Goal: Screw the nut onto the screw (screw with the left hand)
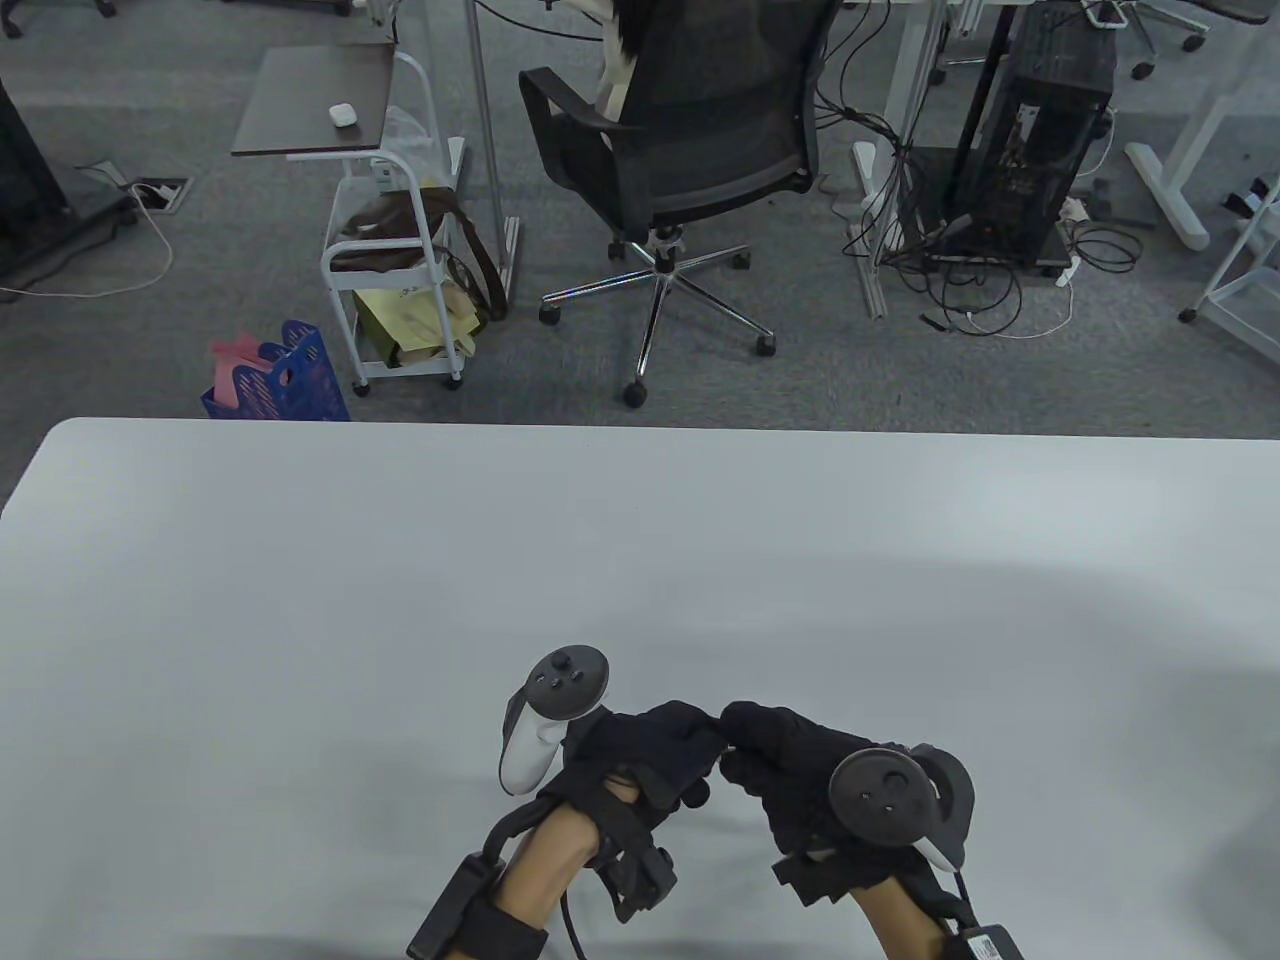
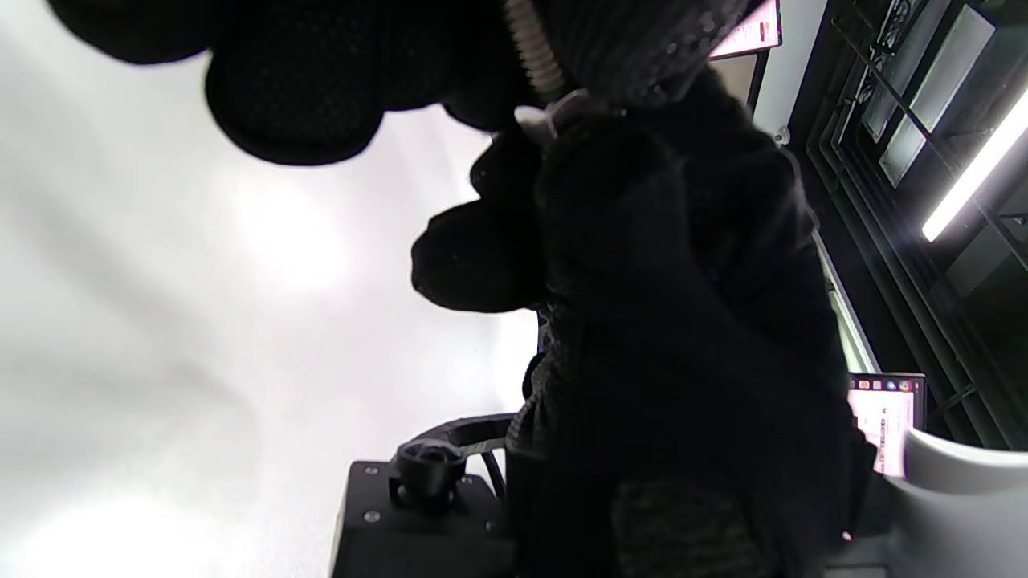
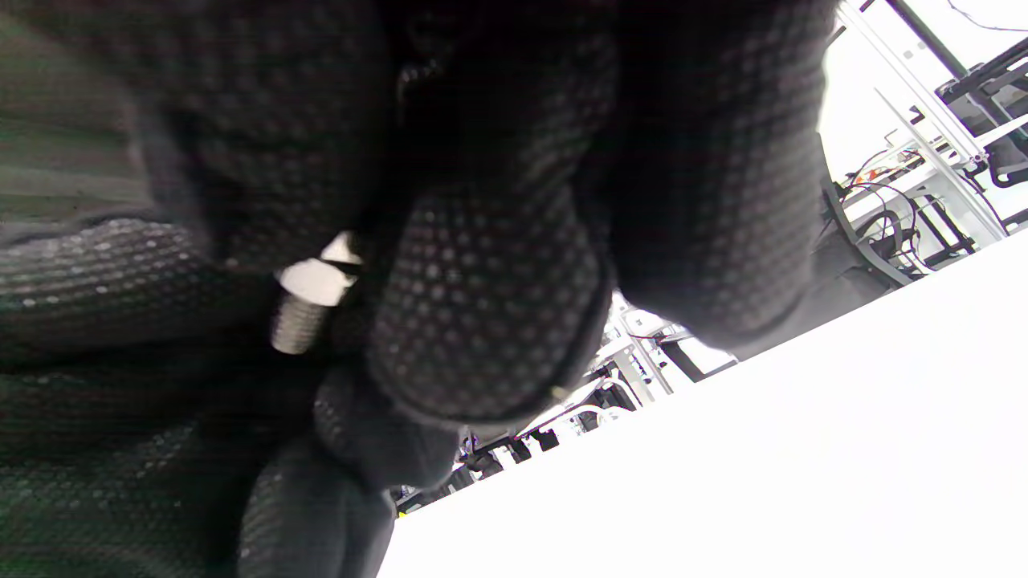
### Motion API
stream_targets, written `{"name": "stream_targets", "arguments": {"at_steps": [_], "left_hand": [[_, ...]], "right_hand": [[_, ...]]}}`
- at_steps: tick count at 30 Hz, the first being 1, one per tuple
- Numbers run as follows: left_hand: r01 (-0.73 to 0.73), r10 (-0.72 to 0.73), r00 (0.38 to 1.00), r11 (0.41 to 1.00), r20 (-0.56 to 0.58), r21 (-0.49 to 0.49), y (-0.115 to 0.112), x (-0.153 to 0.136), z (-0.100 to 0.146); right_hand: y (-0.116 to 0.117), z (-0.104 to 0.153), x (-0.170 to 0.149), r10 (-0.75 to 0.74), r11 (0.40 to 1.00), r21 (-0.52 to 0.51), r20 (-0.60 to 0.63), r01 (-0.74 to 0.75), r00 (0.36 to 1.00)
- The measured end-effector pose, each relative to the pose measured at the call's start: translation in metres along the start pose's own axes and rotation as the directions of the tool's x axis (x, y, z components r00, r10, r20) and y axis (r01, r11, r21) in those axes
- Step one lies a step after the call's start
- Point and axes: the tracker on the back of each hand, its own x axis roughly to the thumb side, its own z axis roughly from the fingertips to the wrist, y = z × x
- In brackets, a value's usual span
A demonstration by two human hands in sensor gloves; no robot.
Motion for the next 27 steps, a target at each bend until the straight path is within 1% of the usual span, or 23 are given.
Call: {"name": "stream_targets", "arguments": {"at_steps": [2,4,6,10,13,15,17,22,25,27], "left_hand": [[-0.031,0.031,1.000,0.999,-0.002,-0.024,0.0002,-0.0027,-0.0001],[-0.041,0.041,0.999,0.999,-0.008,-0.012,0.0003,-0.0041,0.0002],[-0.010,0.010,1.000,1.000,-0.017,0.014,0.0005,-0.0042,0.0001],[0.006,-0.006,1.000,1.000,-0.010,0.000,-0.0004,-0.0009,-0.0002],[-0.030,0.030,1.000,0.999,0.006,-0.026,0.0003,-0.0014,0.0002],[-0.047,0.047,0.999,0.999,0.006,-0.006,0.0007,-0.0032,0.0012],[-0.017,0.017,1.000,1.000,0.001,0.016,0.0008,-0.0034,0.0007],[0.020,-0.020,1.000,1.000,-0.004,0.005,-0.0013,0.0009,-0.0001],[-0.012,0.012,1.000,0.999,0.007,-0.031,-0.0005,0.0003,0.0003],[-0.026,0.026,1.000,1.000,0.012,-0.010,0.0002,-0.0017,0.0011]], "right_hand": [[-0.0007,-0.0001,-0.0003,-0.005,1.000,-0.008,-0.002,0.005,1.000],[-0.0007,0.0001,-0.0005,-0.001,1.000,-0.008,-0.001,0.001,1.000],[-0.0004,0.0001,-0.0003,0.001,1.000,-0.005,0.000,-0.001,1.000],[0.0001,0.0001,-0.0002,-0.001,1.000,0.000,0.001,0.001,1.000],[-0.0005,0.0001,0.0000,-0.004,1.000,-0.007,0.001,0.004,1.000],[-0.0010,0.0002,-0.0003,-0.001,1.000,-0.010,0.002,0.001,1.000],[-0.0009,0.0002,-0.0005,0.003,1.000,-0.008,0.003,-0.003,1.000],[-0.0006,0.0002,-0.0002,0.007,1.000,-0.003,0.006,-0.007,1.000],[-0.0016,0.0000,0.0002,-0.008,1.000,-0.014,0.001,0.008,1.000],[-0.0016,0.0001,-0.0005,-0.004,1.000,-0.012,0.001,0.004,1.000]]}}
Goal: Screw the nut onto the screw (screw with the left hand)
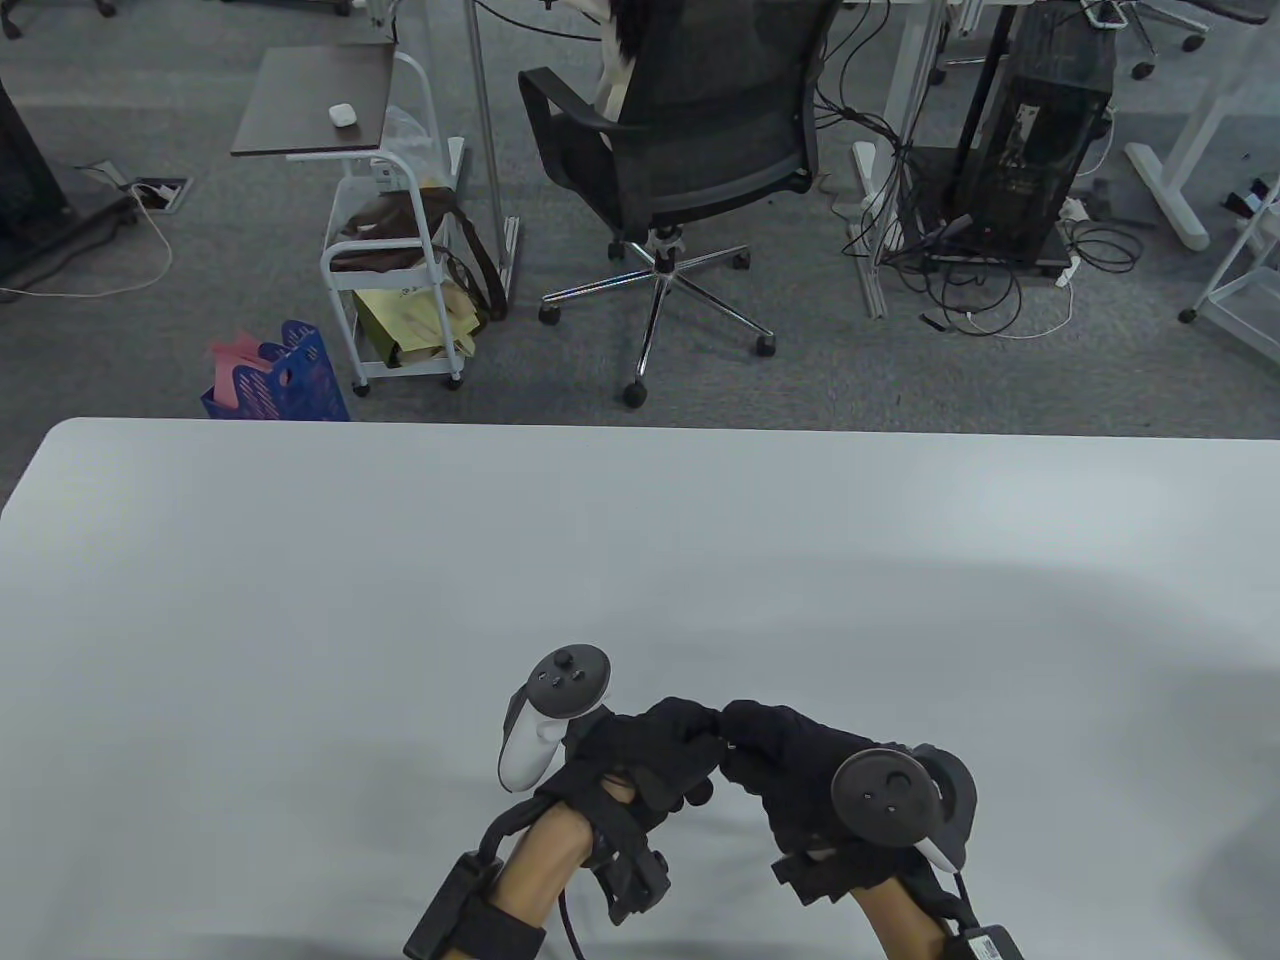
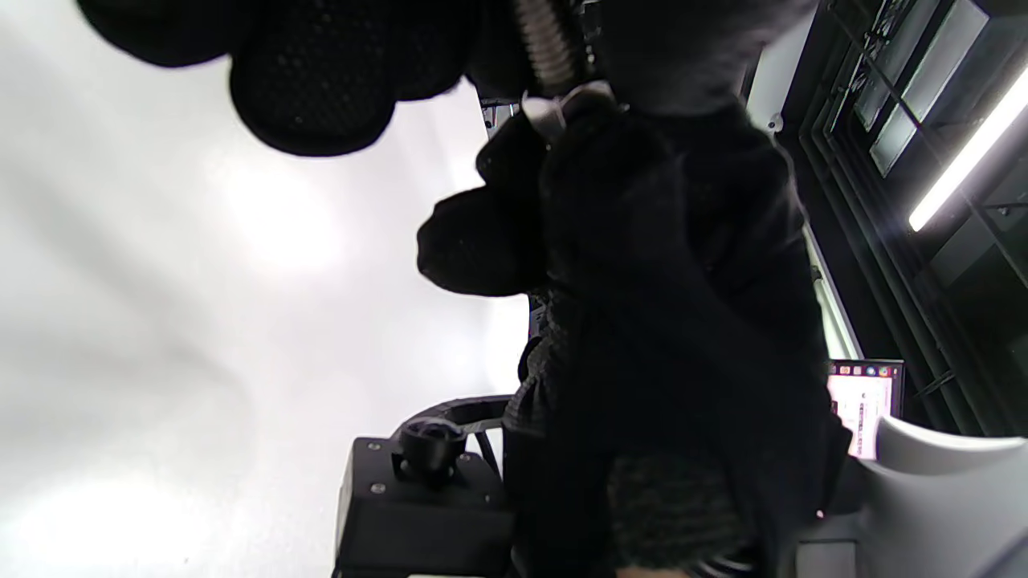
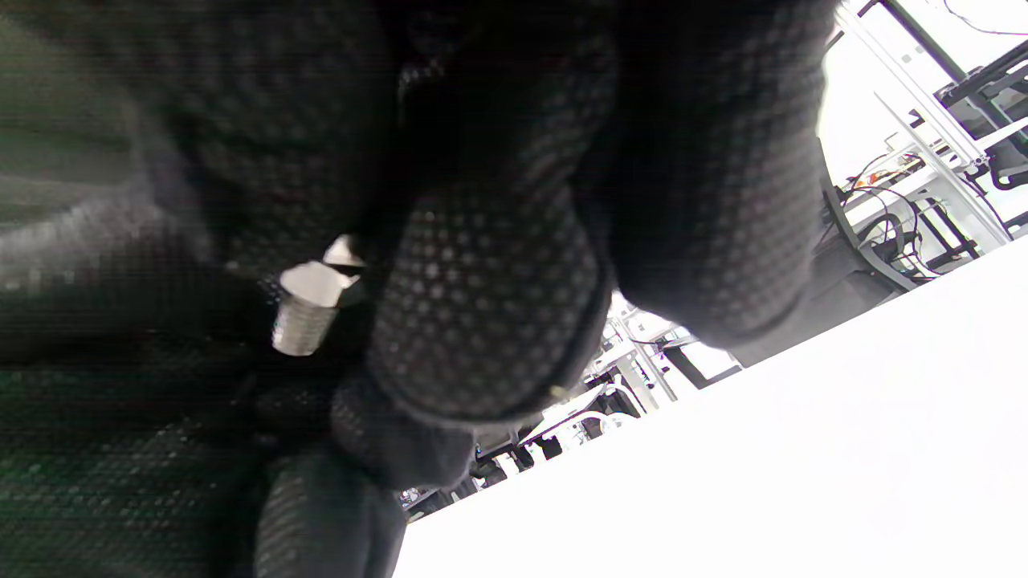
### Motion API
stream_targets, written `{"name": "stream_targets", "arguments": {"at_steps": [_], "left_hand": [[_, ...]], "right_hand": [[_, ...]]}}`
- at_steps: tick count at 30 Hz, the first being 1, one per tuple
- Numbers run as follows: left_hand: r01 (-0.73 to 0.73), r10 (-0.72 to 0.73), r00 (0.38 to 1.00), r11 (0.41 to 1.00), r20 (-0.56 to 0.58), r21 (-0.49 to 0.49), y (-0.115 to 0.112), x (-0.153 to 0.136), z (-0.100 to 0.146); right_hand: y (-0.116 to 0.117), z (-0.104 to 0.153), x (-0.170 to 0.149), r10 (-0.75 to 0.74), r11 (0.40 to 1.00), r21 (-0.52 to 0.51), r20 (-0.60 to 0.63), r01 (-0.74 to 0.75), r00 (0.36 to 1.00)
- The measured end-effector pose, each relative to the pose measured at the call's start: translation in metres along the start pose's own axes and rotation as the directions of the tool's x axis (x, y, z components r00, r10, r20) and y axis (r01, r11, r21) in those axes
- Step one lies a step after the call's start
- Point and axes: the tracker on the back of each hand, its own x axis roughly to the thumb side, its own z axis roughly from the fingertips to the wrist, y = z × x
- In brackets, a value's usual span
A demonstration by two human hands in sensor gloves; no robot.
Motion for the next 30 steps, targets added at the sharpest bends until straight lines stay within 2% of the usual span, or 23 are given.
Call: {"name": "stream_targets", "arguments": {"at_steps": [4,7,11,15,19,22,27,30], "left_hand": [[0.037,-0.036,0.999,0.998,-0.022,0.042,0.000,0.000,0.000],[0.062,-0.062,0.998,0.998,-0.019,0.013,-0.001,0.005,0.000],[0.000,0.000,1.000,1.000,0.000,-0.011,0.000,0.002,0.001],[0.033,-0.032,0.999,0.998,-0.021,0.054,0.001,0.001,0.000],[0.054,-0.054,0.999,0.998,-0.003,0.019,0.000,0.007,0.001],[0.011,-0.011,1.000,1.000,-0.009,-0.013,0.000,0.005,0.002],[0.051,-0.050,0.998,0.998,-0.023,0.030,0.000,0.007,0.002],[0.155,-0.159,0.987,0.974,0.010,0.165,0.002,0.019,0.007]], "right_hand": [[0.000,0.000,0.000,0.002,1.000,0.002,-0.002,-0.002,1.000],[0.001,0.000,0.000,-0.004,1.000,0.010,-0.003,0.004,1.000],[-0.001,-0.001,0.000,-0.018,1.000,-0.002,-0.008,0.018,1.000],[-0.001,0.000,0.000,-0.011,1.000,-0.001,-0.004,0.011,1.000],[-0.001,0.000,0.000,-0.020,1.000,-0.001,-0.007,0.020,1.000],[-0.002,0.000,-0.002,-0.044,0.999,-0.013,-0.022,0.043,0.999],[-0.002,0.000,-0.006,-0.048,0.999,-0.015,-0.043,0.047,0.998],[-0.002,0.000,-0.007,-0.072,0.997,-0.024,-0.059,0.071,0.996]]}}
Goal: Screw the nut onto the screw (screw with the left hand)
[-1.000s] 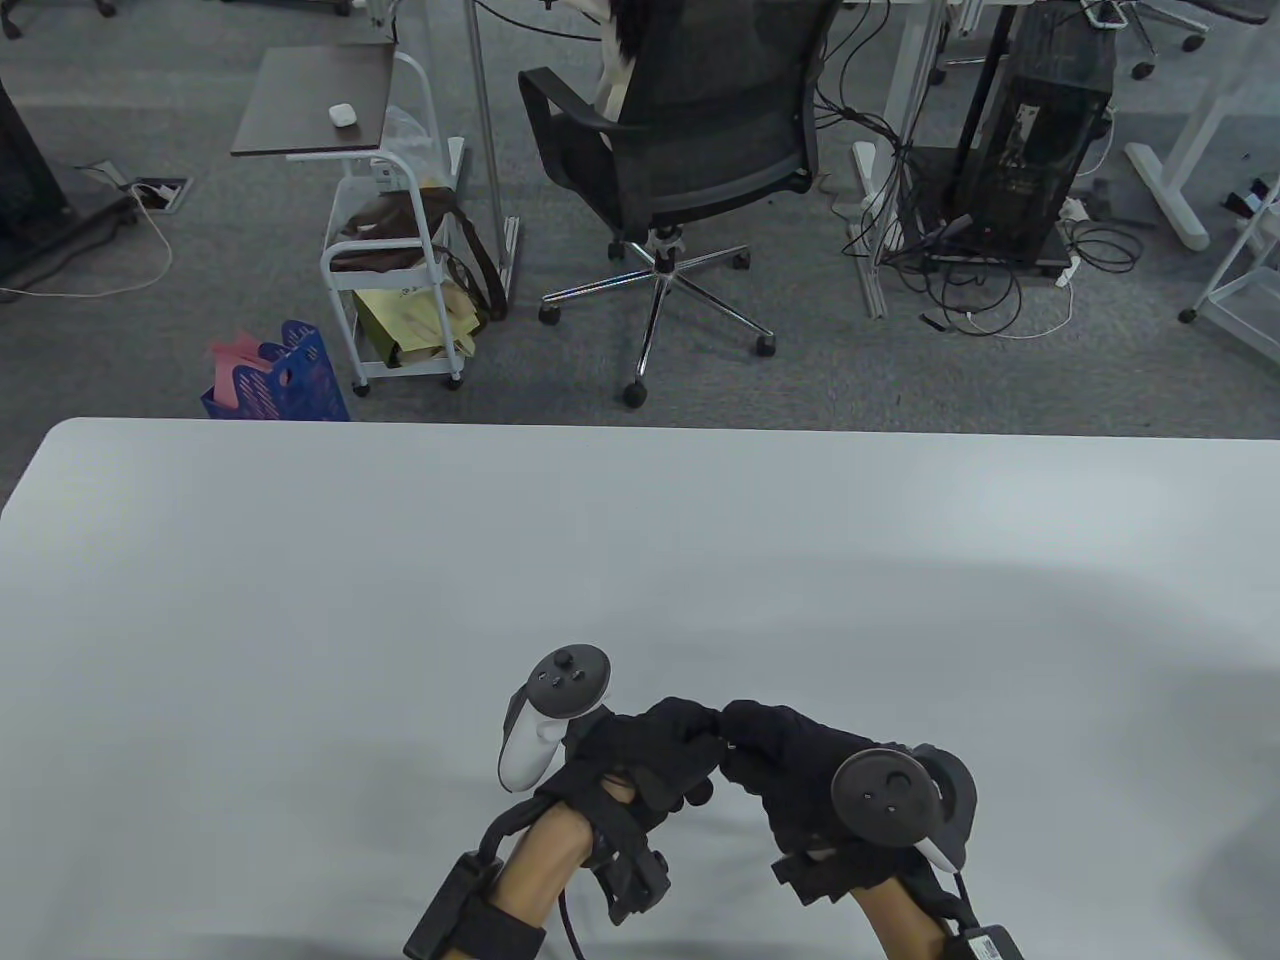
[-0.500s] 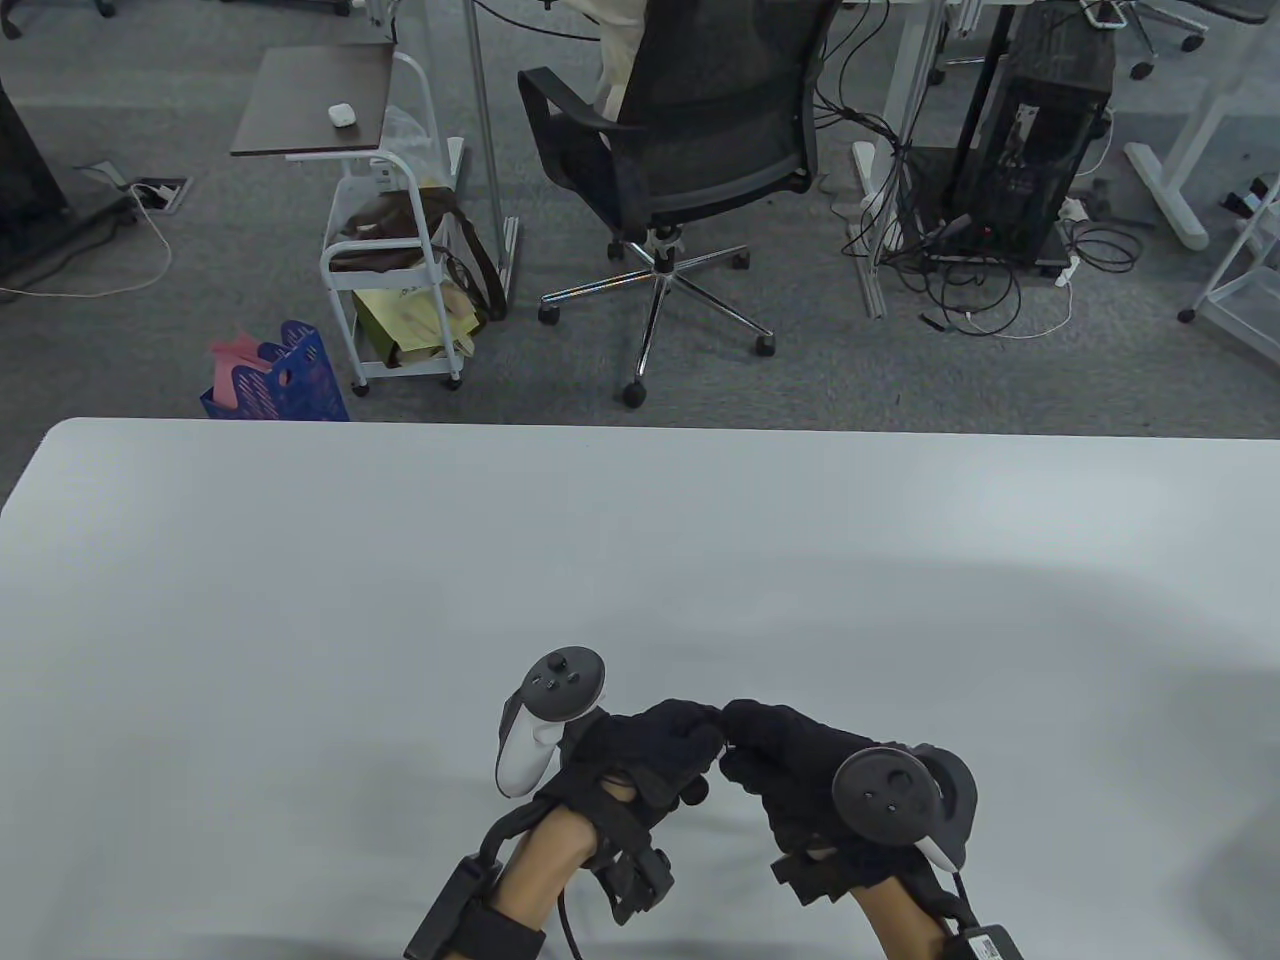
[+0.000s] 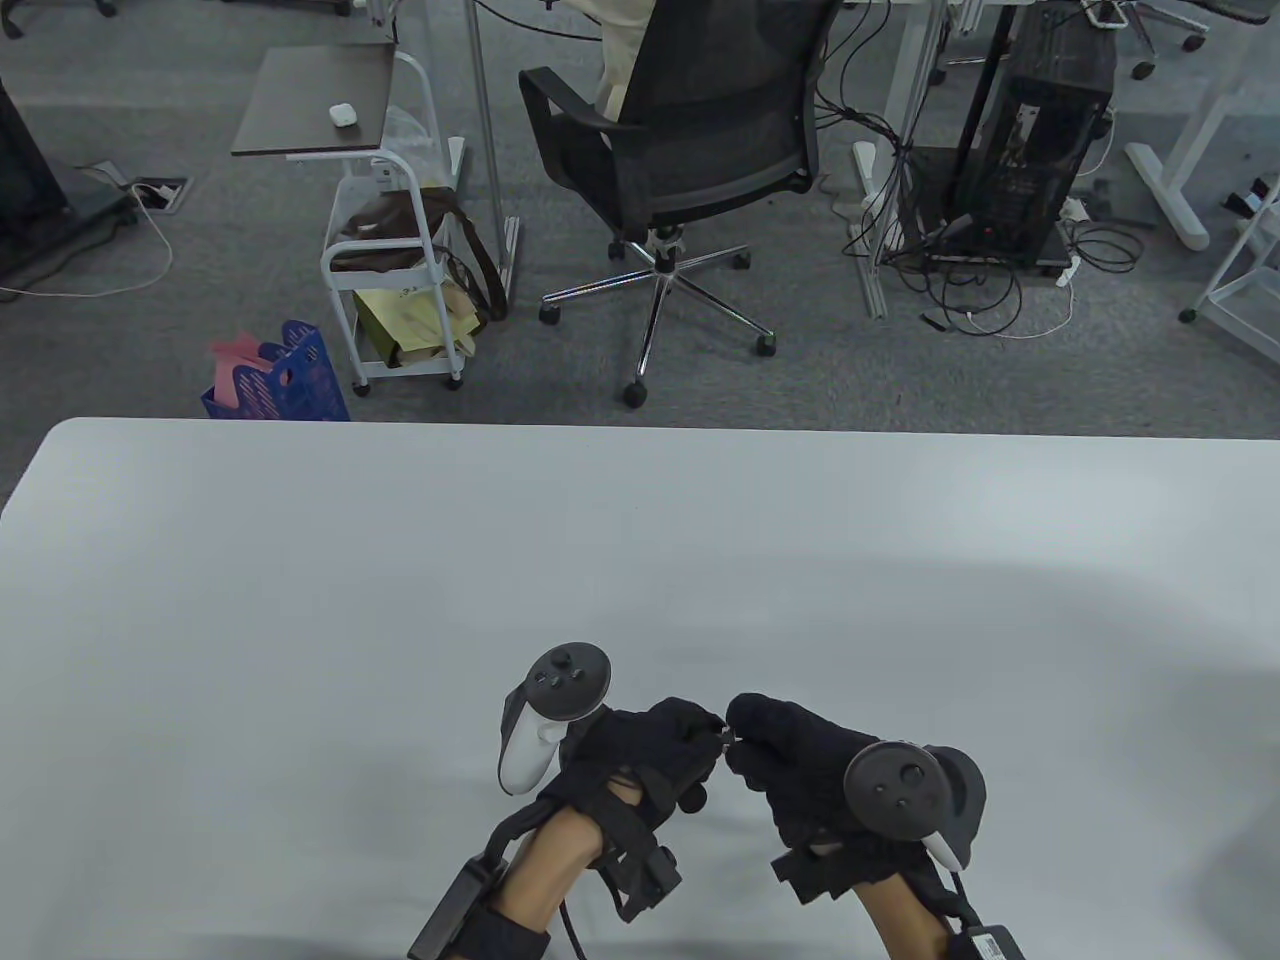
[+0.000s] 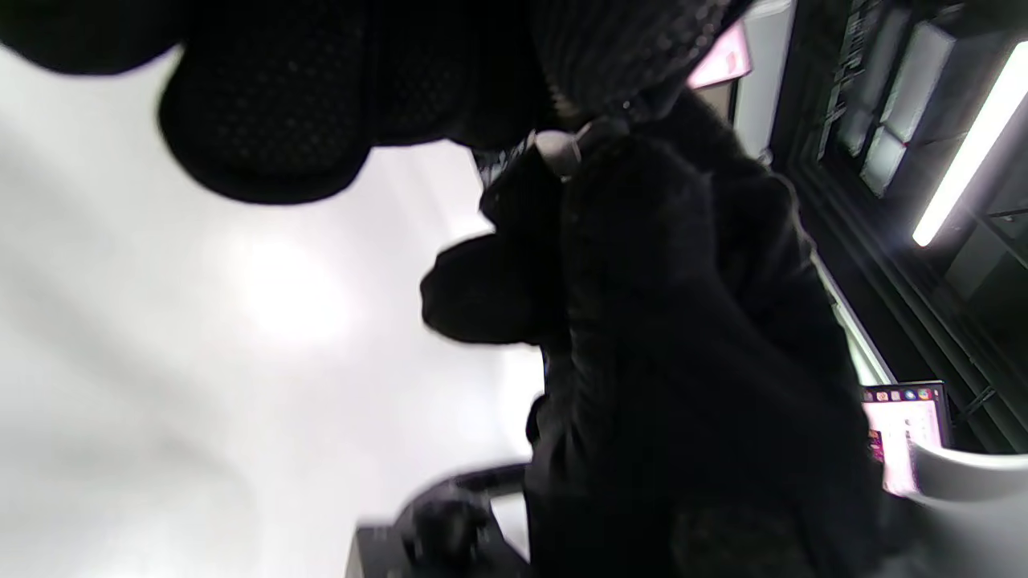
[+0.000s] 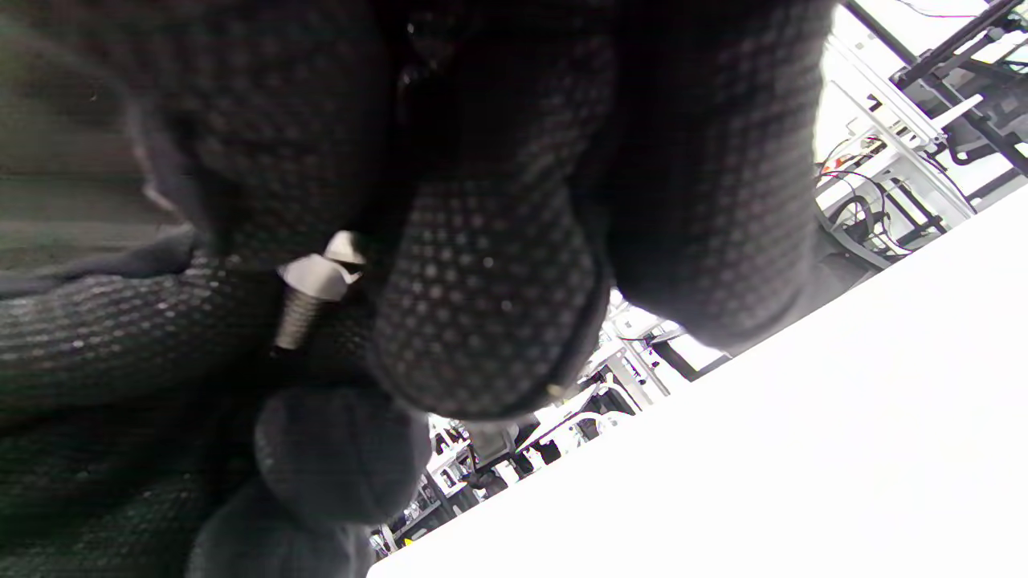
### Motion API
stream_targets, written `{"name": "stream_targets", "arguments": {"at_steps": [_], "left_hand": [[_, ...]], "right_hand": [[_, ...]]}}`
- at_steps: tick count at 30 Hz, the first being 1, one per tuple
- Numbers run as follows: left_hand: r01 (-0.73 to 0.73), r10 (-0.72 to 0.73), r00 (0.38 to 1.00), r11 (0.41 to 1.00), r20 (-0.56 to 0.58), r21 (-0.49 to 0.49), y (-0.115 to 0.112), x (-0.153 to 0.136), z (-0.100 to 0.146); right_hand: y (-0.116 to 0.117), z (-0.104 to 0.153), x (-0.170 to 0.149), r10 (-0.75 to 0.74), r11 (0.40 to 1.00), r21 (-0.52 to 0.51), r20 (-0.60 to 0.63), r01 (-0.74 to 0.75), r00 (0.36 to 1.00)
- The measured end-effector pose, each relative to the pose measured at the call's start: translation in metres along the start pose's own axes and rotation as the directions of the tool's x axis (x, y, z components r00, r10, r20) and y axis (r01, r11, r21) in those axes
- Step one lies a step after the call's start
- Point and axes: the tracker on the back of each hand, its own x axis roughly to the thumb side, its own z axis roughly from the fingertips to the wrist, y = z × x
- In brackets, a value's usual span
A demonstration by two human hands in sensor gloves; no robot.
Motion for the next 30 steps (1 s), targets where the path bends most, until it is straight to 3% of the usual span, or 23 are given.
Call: {"name": "stream_targets", "arguments": {"at_steps": [4,7,11,14,16,20,22,30], "left_hand": [[0.166,-0.171,0.985,0.979,0.032,0.122,0.007,0.011,0.006],[0.434,-0.437,0.899,0.876,-0.036,0.210,0.016,0.016,0.009],[0.780,-0.748,0.626,0.598,-0.219,0.185,0.028,0.011,0.008],[0.880,-0.812,0.467,0.464,-0.352,0.098,0.039,-0.001,0.004],[0.904,-0.812,0.405,0.425,-0.421,0.050,0.047,-0.011,0.003],[0.934,-0.790,0.264,0.352,-0.554,-0.056,0.064,-0.030,0.002],[0.932,-0.762,0.208,0.345,-0.613,-0.111,0.073,-0.041,0.003],[0.888,-0.697,0.170,0.414,-0.697,-0.198,0.093,-0.070,0.009]], "right_hand": [[-0.003,0.000,-0.003,-0.002,1.000,-0.030,-0.015,0.002,1.000],[-0.005,0.000,-0.007,0.011,0.999,-0.037,-0.027,-0.012,1.000],[-0.003,0.000,-0.011,0.020,1.000,-0.014,-0.042,-0.020,0.999],[-0.001,0.000,-0.011,0.033,0.999,0.006,-0.038,-0.033,0.999],[0.001,-0.001,-0.010,0.038,0.999,0.020,-0.037,-0.037,0.999],[0.004,0.000,-0.010,0.046,0.998,0.043,-0.033,-0.045,0.998],[0.005,0.000,-0.010,0.051,0.997,0.052,-0.032,-0.049,0.998],[0.006,0.000,-0.010,0.057,0.996,0.075,-0.034,-0.055,0.998]]}}
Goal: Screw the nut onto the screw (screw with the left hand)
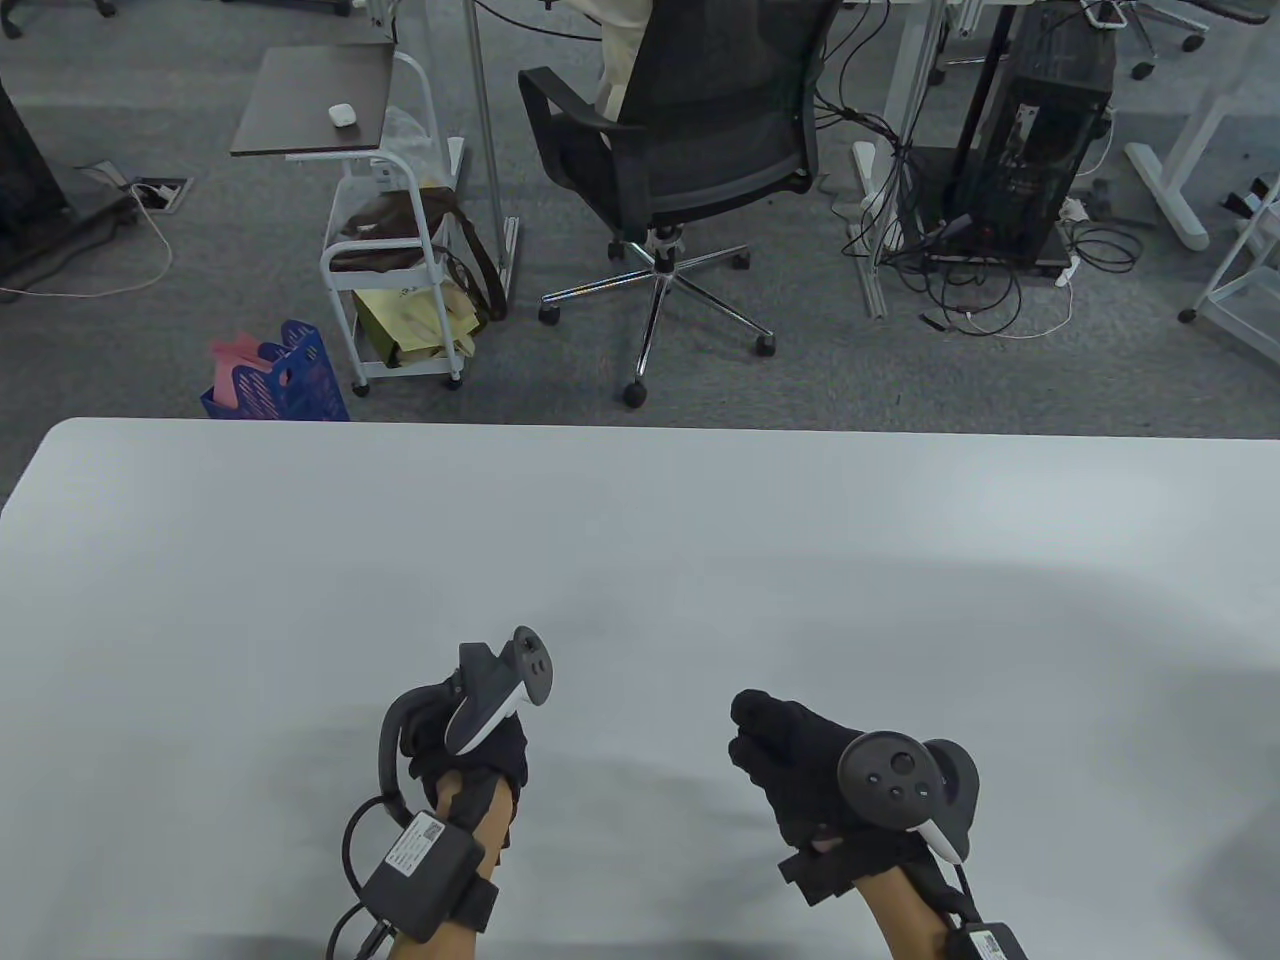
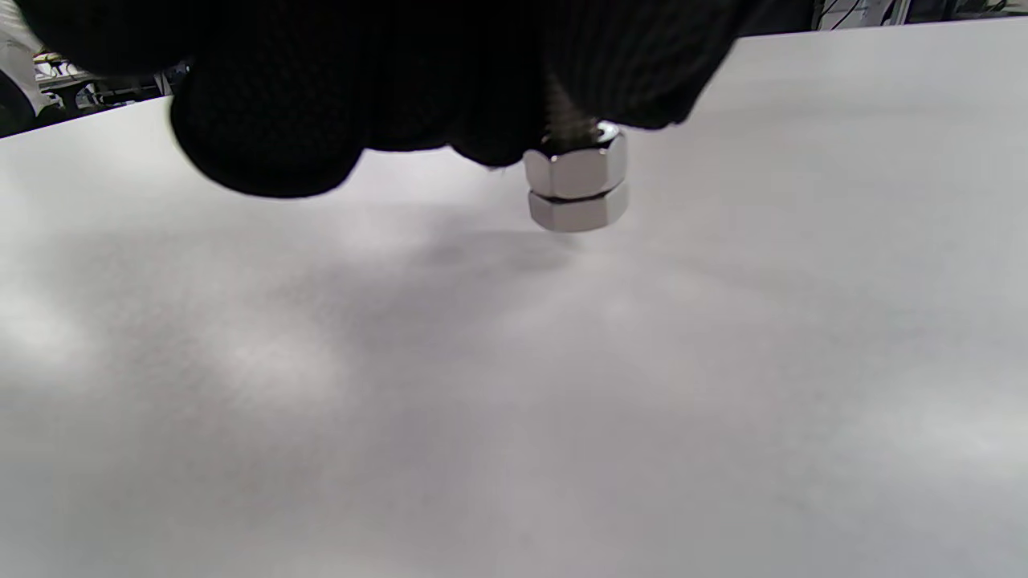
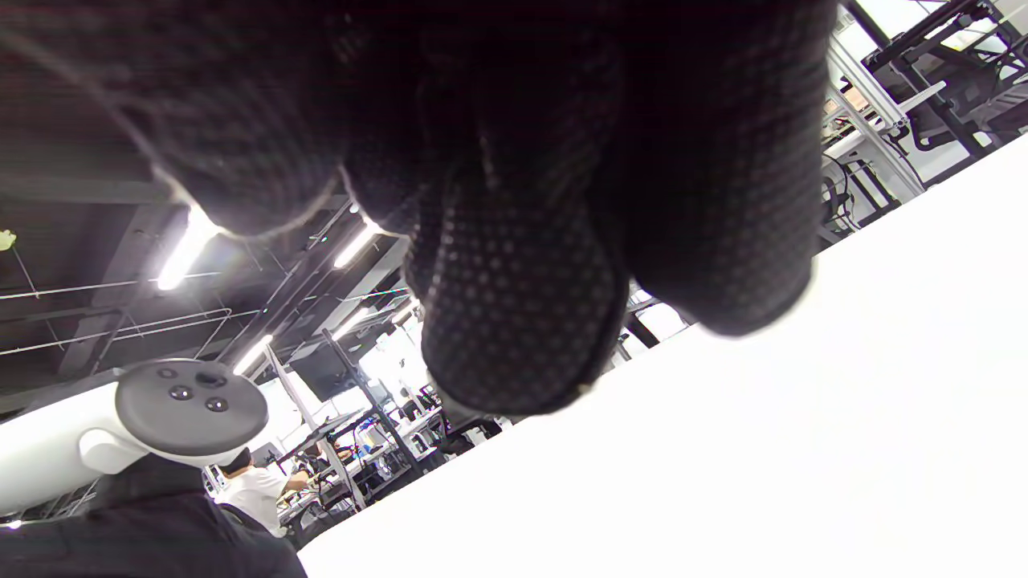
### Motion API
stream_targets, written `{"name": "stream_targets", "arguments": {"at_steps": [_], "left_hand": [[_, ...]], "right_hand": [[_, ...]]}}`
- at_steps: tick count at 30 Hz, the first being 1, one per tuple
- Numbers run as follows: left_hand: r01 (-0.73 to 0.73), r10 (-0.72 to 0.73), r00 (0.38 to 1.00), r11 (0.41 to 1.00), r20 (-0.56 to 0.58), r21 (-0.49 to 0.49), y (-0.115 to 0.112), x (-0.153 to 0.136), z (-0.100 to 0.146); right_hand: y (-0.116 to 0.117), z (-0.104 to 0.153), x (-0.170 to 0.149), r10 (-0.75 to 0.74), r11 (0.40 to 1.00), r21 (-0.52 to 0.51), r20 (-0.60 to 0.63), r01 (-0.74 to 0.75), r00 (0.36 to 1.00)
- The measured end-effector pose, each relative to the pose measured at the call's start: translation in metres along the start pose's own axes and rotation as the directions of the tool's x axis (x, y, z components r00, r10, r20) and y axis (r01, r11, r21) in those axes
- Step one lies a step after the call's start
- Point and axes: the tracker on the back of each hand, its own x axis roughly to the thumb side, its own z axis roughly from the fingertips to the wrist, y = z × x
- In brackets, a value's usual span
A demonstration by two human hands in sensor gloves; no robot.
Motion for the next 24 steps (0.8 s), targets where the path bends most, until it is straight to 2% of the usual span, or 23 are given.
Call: {"name": "stream_targets", "arguments": {"at_steps": [17,21,24], "left_hand": [[0.001,-0.002,1.000,1.000,-0.020,-0.028,-0.004,-0.001,0.001],[-0.051,0.049,0.998,0.997,0.041,0.053,0.010,0.005,0.013],[-0.124,0.100,0.982,0.981,0.159,0.150,0.022,0.016,0.026]], "right_hand": [[0.000,0.000,0.000,-0.007,1.000,0.008,-0.005,0.007,1.000],[-0.001,0.000,-0.001,-0.007,1.000,-0.001,-0.010,0.007,1.000],[-0.002,-0.001,-0.003,0.042,0.999,-0.010,-0.005,-0.042,0.999]]}}
